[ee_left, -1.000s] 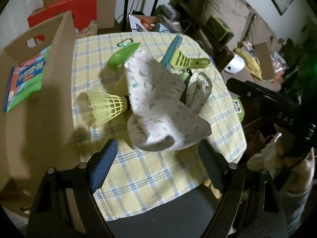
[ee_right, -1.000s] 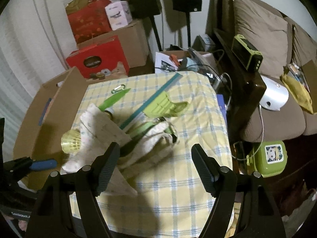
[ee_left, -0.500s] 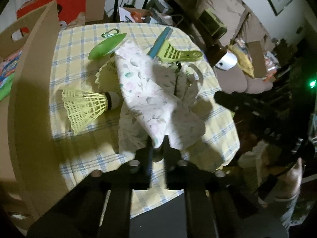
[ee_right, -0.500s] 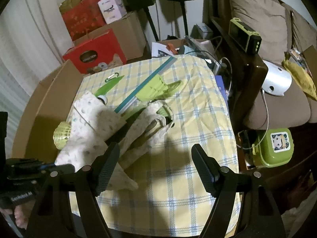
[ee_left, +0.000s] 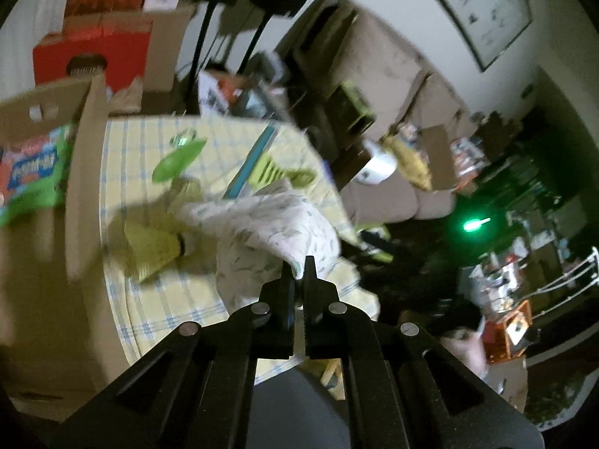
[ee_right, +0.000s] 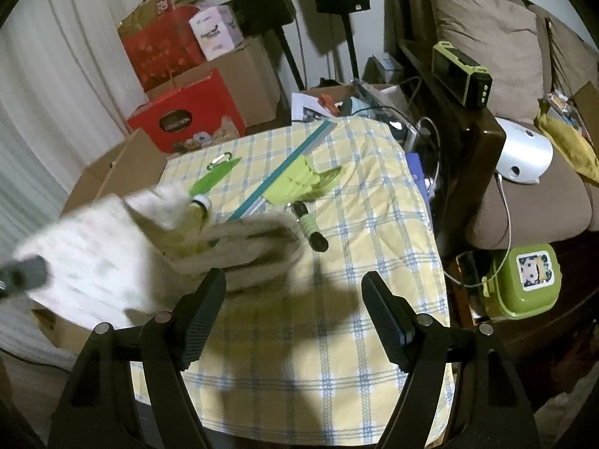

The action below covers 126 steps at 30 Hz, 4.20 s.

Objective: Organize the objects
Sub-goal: 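Lift the cloth bag with the left gripper while the right gripper grasps the shuttlecock, then carry the cloth bag and shuttlecock over the cardboard box with both grippers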

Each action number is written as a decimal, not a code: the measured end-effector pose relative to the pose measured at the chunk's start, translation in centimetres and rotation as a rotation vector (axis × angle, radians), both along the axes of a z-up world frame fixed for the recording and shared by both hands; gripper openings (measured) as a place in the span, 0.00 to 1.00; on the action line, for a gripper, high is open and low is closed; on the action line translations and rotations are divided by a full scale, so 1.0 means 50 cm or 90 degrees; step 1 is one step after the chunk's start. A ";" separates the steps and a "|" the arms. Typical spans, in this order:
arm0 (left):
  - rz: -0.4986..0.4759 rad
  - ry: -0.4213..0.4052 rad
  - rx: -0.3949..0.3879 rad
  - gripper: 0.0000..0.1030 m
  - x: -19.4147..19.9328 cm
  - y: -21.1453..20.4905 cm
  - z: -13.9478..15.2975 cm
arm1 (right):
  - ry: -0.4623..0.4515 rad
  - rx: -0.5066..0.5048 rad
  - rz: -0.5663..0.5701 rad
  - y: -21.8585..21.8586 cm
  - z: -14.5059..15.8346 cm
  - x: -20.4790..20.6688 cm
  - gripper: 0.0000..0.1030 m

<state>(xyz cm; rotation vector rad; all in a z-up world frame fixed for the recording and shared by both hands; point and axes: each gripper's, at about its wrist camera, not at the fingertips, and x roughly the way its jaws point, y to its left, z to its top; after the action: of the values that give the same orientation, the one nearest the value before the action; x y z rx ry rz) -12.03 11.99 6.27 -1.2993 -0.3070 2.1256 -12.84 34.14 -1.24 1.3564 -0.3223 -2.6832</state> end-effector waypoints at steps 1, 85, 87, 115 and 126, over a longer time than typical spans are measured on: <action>0.000 0.008 0.006 0.03 0.003 -0.002 0.016 | 0.003 -0.002 -0.003 0.002 0.004 0.001 0.74; 0.171 0.125 0.084 0.03 0.002 -0.363 0.170 | -0.097 0.055 0.120 -0.286 -0.080 -0.258 0.33; 0.175 0.130 0.070 0.03 0.004 -0.359 0.172 | -0.063 0.057 0.118 -0.285 -0.044 -0.241 0.33; 0.348 0.256 -0.218 0.03 0.070 -0.383 0.151 | 0.204 0.061 0.175 -0.450 0.248 -0.015 0.33; 0.375 0.222 -0.229 0.03 0.060 -0.441 0.080 | 0.202 0.059 0.196 -0.526 0.225 0.014 0.33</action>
<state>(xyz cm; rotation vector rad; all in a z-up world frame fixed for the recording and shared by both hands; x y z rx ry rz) -9.02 -10.04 10.28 -1.0762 -0.1729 2.9682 -12.14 7.83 9.99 0.8888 0.0422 -2.6142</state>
